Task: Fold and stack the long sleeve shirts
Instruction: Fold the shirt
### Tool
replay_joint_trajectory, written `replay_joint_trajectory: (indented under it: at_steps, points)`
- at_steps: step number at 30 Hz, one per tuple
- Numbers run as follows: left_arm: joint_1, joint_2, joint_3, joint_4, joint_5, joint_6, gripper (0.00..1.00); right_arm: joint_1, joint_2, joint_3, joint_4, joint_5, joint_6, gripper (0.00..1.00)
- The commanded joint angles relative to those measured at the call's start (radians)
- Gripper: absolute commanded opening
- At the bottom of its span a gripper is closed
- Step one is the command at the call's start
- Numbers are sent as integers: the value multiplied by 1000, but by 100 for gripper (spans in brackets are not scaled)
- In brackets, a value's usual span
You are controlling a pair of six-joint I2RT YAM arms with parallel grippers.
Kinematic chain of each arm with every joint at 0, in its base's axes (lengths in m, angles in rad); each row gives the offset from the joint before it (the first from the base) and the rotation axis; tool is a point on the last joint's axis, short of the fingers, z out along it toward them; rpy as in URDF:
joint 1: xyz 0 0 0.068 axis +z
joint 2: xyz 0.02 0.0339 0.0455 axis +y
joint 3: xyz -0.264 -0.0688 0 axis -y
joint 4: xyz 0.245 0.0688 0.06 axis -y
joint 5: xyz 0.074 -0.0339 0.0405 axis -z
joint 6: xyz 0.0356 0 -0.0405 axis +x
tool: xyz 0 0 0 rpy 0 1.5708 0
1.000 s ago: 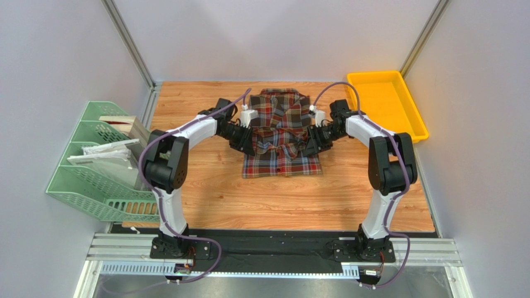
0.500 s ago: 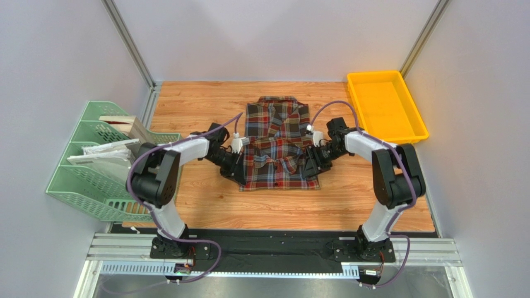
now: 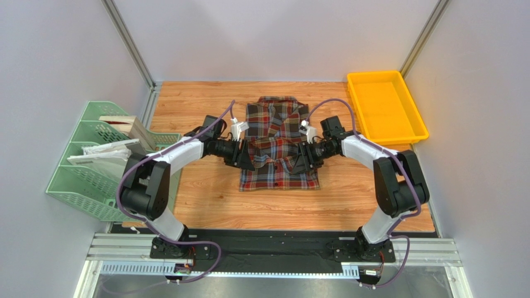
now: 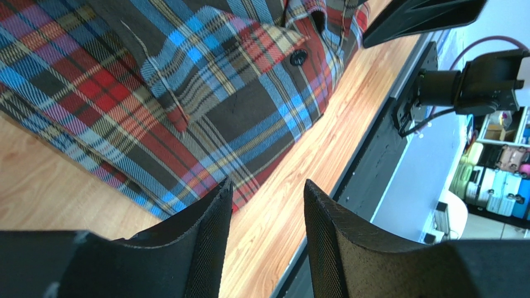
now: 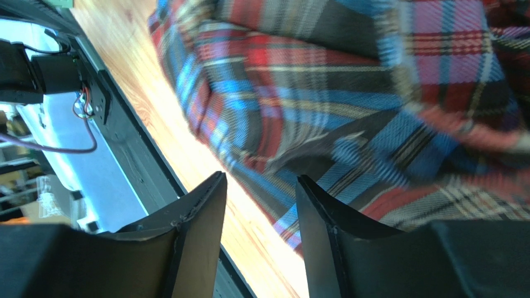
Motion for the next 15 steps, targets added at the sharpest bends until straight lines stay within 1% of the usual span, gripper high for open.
replay_joint_trajectory:
  at_steps: [1, 2, 3, 5, 7, 12, 14, 15]
  points:
    - [4, 16, 47, 79, 27, -33, 53, 2, 62, 54, 95, -27, 63, 50]
    - [4, 18, 47, 84, 23, -35, 53, 2, 70, 66, 104, -21, 70, 45]
    - [4, 21, 47, 91, 21, -36, 53, 0, 79, 100, 119, -16, 73, 43]
    - [4, 26, 46, 96, 15, -33, 52, -3, 102, 134, 142, -7, 102, 42]
    - [4, 32, 44, 108, 12, -32, 52, -12, 117, 172, 214, 7, 136, 42]
    - [12, 53, 44, 145, -17, -70, 52, -30, 194, 244, 348, 55, 230, 44]
    - [19, 64, 43, 157, -32, -94, 52, -46, 208, 270, 371, 96, 247, 48]
    - [21, 69, 44, 166, -37, -101, 52, -53, 210, 278, 394, 98, 271, 53]
